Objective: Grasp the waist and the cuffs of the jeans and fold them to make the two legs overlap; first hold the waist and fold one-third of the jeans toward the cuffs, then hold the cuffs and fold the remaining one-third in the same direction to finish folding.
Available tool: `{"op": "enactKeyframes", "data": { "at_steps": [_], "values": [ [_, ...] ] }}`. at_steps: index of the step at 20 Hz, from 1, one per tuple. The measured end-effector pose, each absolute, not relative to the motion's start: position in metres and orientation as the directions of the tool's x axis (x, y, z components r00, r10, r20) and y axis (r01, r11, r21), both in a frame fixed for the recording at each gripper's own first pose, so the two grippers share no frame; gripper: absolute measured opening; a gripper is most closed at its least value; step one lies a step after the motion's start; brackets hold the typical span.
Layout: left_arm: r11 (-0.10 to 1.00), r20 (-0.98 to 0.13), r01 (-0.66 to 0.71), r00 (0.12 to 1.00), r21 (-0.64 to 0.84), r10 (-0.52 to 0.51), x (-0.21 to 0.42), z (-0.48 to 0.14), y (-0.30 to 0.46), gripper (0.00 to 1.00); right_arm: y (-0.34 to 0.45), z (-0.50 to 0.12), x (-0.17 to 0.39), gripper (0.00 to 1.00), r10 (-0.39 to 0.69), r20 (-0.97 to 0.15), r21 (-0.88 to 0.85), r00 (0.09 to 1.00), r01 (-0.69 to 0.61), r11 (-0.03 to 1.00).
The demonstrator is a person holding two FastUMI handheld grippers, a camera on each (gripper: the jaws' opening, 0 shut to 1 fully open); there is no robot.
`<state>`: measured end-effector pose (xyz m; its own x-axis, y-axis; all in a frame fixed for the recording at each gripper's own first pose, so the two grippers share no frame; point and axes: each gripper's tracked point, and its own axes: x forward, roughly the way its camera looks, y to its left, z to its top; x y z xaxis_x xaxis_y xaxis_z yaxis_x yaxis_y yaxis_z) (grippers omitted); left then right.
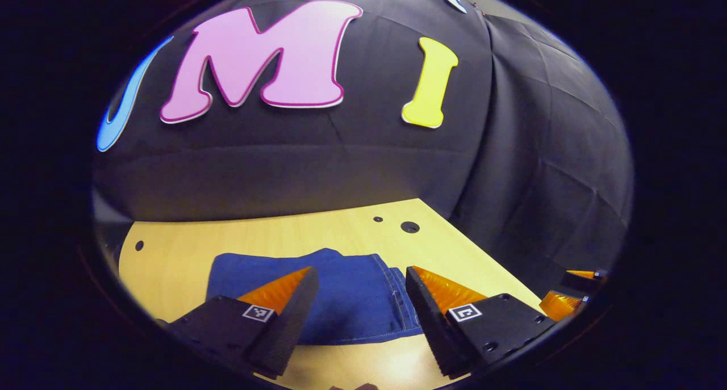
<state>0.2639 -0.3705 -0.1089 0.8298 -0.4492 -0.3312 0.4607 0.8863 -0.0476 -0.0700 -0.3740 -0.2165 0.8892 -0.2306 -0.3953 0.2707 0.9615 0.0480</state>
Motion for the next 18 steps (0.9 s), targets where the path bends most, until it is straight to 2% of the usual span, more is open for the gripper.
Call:
{"op": "enactKeyframes", "data": {
  "at_steps": [5, 13, 15, 18],
  "values": [
    [0.942, -0.211, 0.332, 0.919, -0.036, -0.332, 0.196, -0.046, -0.259, 0.96, -0.331, -0.151, -0.077, 0.99, -0.157, -0.306, 0.042, 0.939, 0.178, 0.983],
    [0.981, -0.037, 0.172, 0.984, -0.085, -0.176, 0.071, 0.034, -0.139, 0.96, -0.246, -0.021, -0.116, 0.98, -0.018, -0.125, 0.041, 0.992, 0.023, 0.999],
    [0.983, -0.028, 0.155, 0.987, -0.102, -0.159, 0.043, 0.039, -0.121, 0.95, -0.22, 0.016, -0.125, 0.98, 0.034, -0.049, 0.078, 0.998, -0.03, 0.996],
    [0.985, -0.029, 0.142, 0.989, -0.097, -0.145, 0.013, 0.041, -0.097, 0.96, -0.209, 0.059, -0.14, 0.98, 0.041, 0.028, 0.065, 0.999, -0.043, 0.997]
  ]
}}
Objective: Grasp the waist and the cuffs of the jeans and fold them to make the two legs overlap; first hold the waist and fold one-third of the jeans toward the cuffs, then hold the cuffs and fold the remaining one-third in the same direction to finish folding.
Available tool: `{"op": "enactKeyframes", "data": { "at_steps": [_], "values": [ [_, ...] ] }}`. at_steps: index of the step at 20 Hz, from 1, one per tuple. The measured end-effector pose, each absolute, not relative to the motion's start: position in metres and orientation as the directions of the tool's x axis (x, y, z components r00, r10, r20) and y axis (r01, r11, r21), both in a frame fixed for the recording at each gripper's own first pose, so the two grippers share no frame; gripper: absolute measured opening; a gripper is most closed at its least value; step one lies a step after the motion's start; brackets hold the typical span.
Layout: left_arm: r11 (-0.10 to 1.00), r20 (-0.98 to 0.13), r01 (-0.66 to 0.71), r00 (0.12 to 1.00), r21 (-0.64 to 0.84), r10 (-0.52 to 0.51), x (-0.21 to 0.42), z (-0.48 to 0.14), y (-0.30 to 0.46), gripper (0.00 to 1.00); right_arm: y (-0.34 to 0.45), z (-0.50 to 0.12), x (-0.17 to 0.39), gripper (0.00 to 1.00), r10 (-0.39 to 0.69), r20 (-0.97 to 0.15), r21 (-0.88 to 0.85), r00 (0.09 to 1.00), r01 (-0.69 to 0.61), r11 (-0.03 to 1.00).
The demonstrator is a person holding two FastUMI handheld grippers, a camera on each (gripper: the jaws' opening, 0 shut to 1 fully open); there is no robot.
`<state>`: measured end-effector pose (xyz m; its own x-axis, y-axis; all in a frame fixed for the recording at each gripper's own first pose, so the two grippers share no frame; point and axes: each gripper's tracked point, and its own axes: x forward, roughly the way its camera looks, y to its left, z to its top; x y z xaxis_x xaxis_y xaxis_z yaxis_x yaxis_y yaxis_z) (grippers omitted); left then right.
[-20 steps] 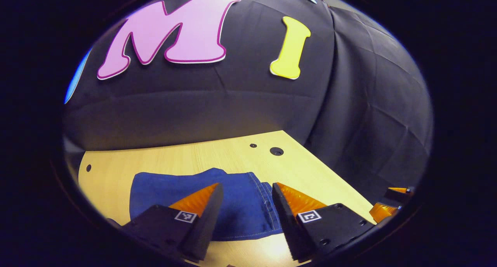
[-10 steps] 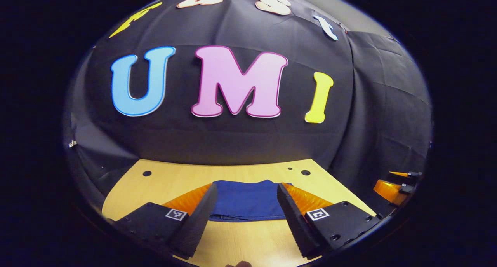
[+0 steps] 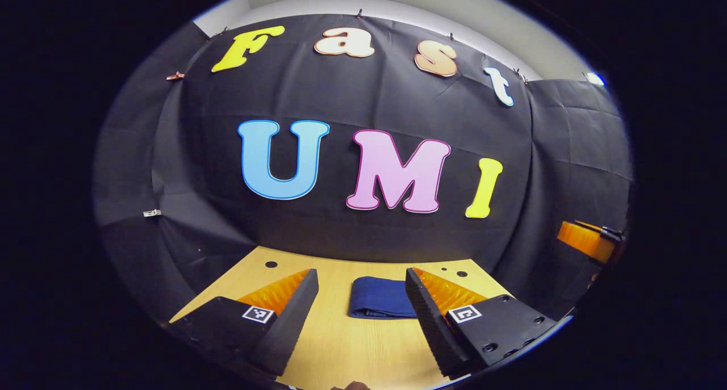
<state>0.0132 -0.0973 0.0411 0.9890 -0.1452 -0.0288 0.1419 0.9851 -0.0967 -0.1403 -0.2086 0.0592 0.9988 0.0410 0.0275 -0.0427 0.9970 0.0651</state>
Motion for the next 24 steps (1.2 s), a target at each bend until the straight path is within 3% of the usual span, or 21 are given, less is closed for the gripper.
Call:
{"op": "enactKeyframes", "data": {
  "at_steps": [6, 14, 15, 16, 19, 20, 21, 24],
  "values": [
    [0.993, 0.028, 0.1, 0.995, -0.065, -0.099, -0.02, 0.048, -0.066, 0.96, -0.19, 0.08, -0.165, 0.98, 0.058, 0.087, 0.057, 0.994, -0.063, 0.996],
    [0.995, -0.014, -0.001, 1.0, -0.098, 0.0, -0.035, 0.026, -0.059, 0.95, -0.17, 0.025, -0.17, 0.98, 0.151, -0.034, 0.012, 0.988, -0.151, 0.989],
    [0.995, -0.022, -0.012, 1.0, -0.101, 0.01, -0.037, 0.022, -0.06, 0.95, -0.17, 0.019, -0.171, 0.93, 0.16, -0.053, 0.009, 0.986, -0.159, 0.987],
    [0.996, -0.02, -0.019, 1.0, -0.091, 0.017, -0.04, 0.021, -0.058, 0.96, -0.171, 0.016, -0.171, 1.0, 0.163, -0.062, 0.006, 0.985, -0.162, 0.987],
    [0.999, -0.025, -0.012, 1.0, -0.034, 0.011, -0.042, 0.013, -0.061, 0.95, -0.174, 0.01, -0.171, 0.98, 0.156, -0.078, 0.028, 0.985, -0.154, 0.988],
    [1.0, -0.025, 0.001, 1.0, -0.024, -0.001, -0.043, 0.012, -0.064, 0.95, -0.174, 0.01, -0.173, 0.93, 0.154, -0.074, 0.029, 0.985, -0.152, 0.988],
    [1.0, -0.024, 0.015, 1.0, -0.02, -0.016, -0.044, 0.012, -0.069, 0.95, -0.175, 0.01, -0.174, 0.98, 0.149, -0.073, 0.024, 0.986, -0.147, 0.989],
    [0.998, -0.023, 0.052, 0.998, -0.021, -0.052, -0.046, 0.008, -0.076, 0.96, -0.168, 0.001, -0.185, 0.98, 0.142, -0.086, 0.007, 0.986, -0.142, 0.99]
  ]
}}
